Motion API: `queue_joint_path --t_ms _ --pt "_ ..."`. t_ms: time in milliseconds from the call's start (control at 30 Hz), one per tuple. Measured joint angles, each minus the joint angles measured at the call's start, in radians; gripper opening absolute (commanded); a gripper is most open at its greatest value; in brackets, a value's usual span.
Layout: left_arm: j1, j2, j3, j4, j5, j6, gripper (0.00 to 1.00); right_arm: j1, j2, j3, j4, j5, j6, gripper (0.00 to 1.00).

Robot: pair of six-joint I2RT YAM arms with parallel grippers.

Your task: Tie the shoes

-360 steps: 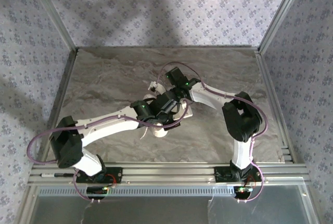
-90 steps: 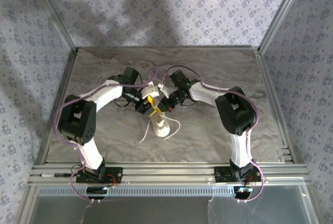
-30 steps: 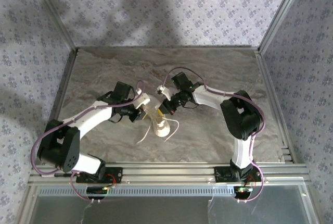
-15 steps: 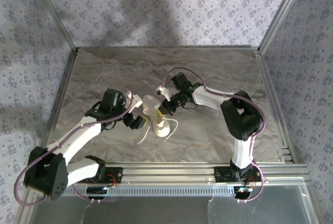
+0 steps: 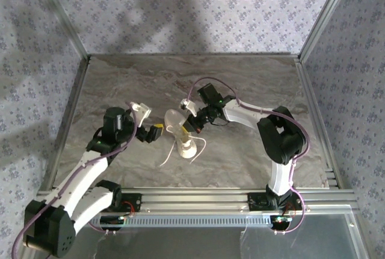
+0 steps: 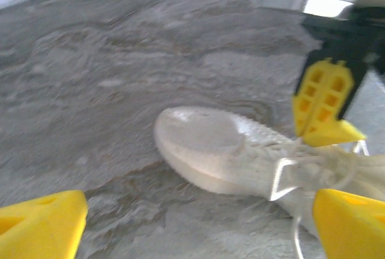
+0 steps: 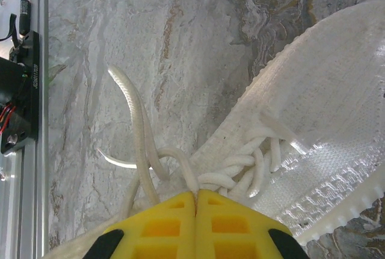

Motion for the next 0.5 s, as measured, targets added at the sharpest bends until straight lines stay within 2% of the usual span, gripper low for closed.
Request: queue_joint_path --t_ms 133,200,300,500 --pt "-0.019 0.146 0.055 0.016 0.144 0.095 0.77 0.000 -0.008 -0.007 -0.001 0.001 -0.012 0.00" --pt "-0.045 0.215 0.087 0.021 0.178 0.135 0.71 -0.001 -0.010 -0.011 -0.001 0.000 -0.020 0.00" --pt "-0.093 0.319 0.146 0.027 0.209 0.188 0.54 -0.004 -0.010 -0.011 -0.006 -0.001 -0.028 0.00" --pt "-0.147 0.429 0.202 0.032 0.203 0.260 0.51 -0.010 -0.010 -0.011 -0.013 -0.006 -0.039 0.00"
